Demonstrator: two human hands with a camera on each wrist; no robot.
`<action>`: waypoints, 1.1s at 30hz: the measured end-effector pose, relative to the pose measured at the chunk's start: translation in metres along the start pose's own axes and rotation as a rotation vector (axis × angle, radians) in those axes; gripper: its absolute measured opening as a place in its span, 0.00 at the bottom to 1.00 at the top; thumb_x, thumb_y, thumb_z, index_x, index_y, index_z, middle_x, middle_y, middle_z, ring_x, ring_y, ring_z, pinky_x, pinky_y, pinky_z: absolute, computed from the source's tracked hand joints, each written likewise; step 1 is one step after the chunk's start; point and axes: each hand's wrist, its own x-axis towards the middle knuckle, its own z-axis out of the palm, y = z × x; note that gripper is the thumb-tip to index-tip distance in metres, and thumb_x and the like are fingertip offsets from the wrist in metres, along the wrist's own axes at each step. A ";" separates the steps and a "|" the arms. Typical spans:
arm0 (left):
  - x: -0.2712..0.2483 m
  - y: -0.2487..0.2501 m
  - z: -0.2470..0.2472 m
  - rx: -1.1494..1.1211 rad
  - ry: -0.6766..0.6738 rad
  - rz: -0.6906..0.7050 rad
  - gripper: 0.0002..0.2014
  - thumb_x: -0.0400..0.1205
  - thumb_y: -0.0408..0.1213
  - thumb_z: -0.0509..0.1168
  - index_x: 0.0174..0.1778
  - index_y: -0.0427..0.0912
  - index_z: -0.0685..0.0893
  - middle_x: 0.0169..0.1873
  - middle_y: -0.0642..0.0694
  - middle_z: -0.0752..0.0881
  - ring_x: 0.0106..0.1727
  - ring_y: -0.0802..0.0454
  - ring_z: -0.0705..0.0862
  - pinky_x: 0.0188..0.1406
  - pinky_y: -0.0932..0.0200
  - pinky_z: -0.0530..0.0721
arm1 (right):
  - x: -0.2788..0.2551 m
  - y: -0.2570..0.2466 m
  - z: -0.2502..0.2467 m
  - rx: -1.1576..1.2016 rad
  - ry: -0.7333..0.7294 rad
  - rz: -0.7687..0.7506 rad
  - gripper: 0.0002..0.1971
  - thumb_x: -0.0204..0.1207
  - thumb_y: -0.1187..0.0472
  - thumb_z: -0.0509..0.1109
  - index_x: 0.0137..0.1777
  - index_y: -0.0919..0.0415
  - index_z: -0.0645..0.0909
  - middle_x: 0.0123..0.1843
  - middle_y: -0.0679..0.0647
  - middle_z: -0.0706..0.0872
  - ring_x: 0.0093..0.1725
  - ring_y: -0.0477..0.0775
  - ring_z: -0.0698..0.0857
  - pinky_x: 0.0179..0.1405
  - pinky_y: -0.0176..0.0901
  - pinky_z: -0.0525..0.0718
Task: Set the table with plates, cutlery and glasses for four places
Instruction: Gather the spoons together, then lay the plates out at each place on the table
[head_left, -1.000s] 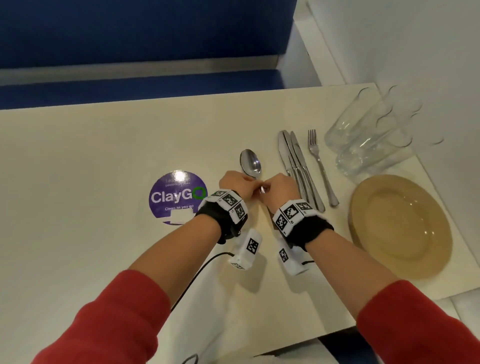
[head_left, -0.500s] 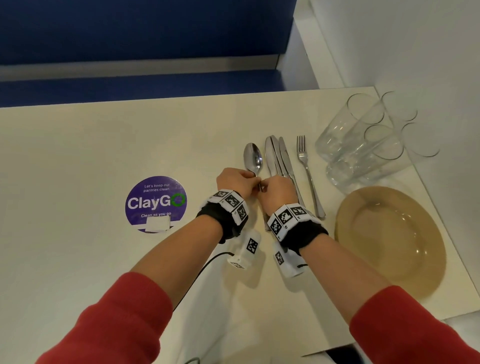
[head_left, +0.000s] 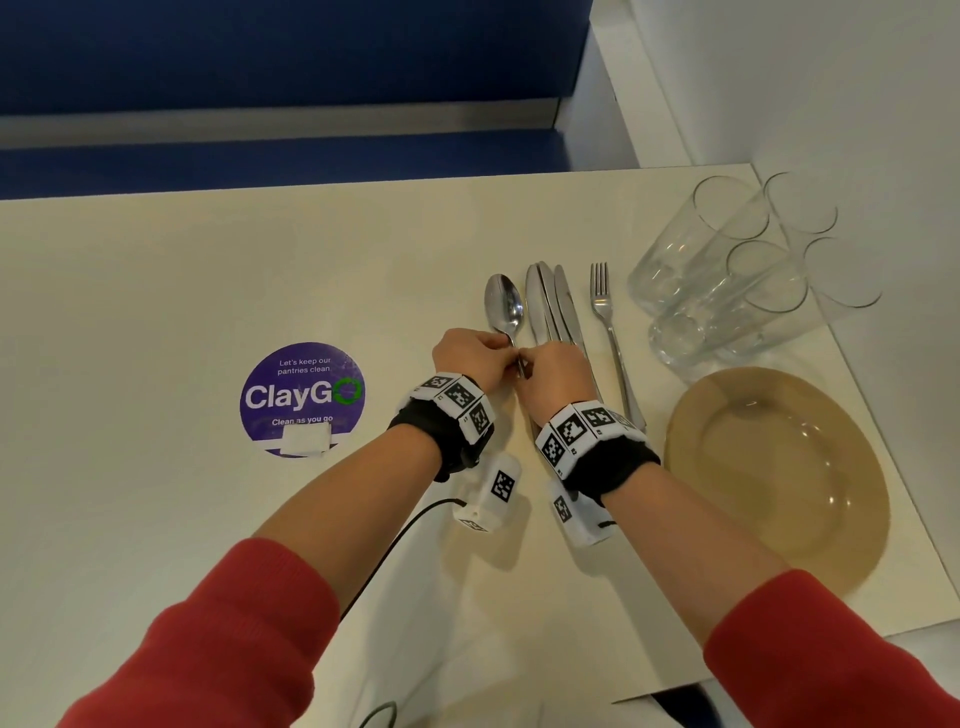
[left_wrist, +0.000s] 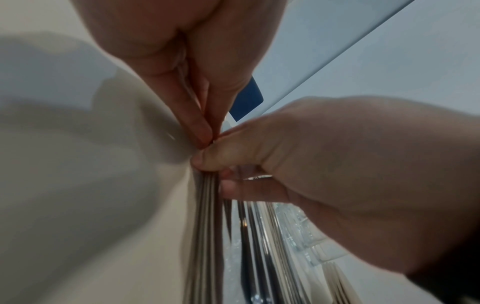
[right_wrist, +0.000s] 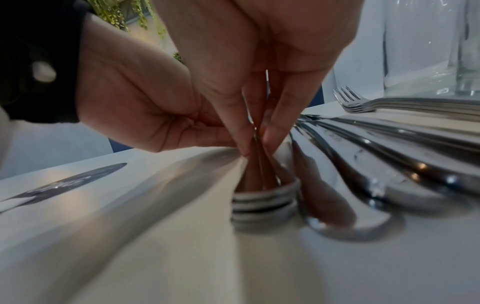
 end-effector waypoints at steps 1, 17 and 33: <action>-0.001 0.000 0.001 -0.003 0.000 0.002 0.10 0.75 0.40 0.73 0.50 0.44 0.91 0.48 0.46 0.91 0.53 0.53 0.87 0.54 0.64 0.82 | -0.001 0.000 -0.002 0.015 0.001 0.003 0.13 0.80 0.64 0.61 0.57 0.59 0.87 0.49 0.60 0.88 0.52 0.60 0.86 0.41 0.40 0.74; -0.014 0.003 -0.004 -0.012 0.030 0.083 0.14 0.77 0.34 0.66 0.59 0.43 0.87 0.49 0.43 0.91 0.52 0.48 0.89 0.62 0.56 0.83 | -0.019 0.009 -0.022 0.170 0.139 0.014 0.19 0.75 0.63 0.69 0.67 0.58 0.81 0.61 0.57 0.86 0.60 0.54 0.85 0.64 0.43 0.80; -0.109 0.017 0.071 0.261 -0.338 0.294 0.26 0.78 0.40 0.69 0.72 0.43 0.71 0.63 0.43 0.80 0.58 0.49 0.81 0.50 0.60 0.78 | -0.112 0.129 -0.063 0.241 0.425 0.379 0.17 0.73 0.65 0.69 0.62 0.62 0.80 0.63 0.61 0.76 0.58 0.58 0.77 0.49 0.30 0.65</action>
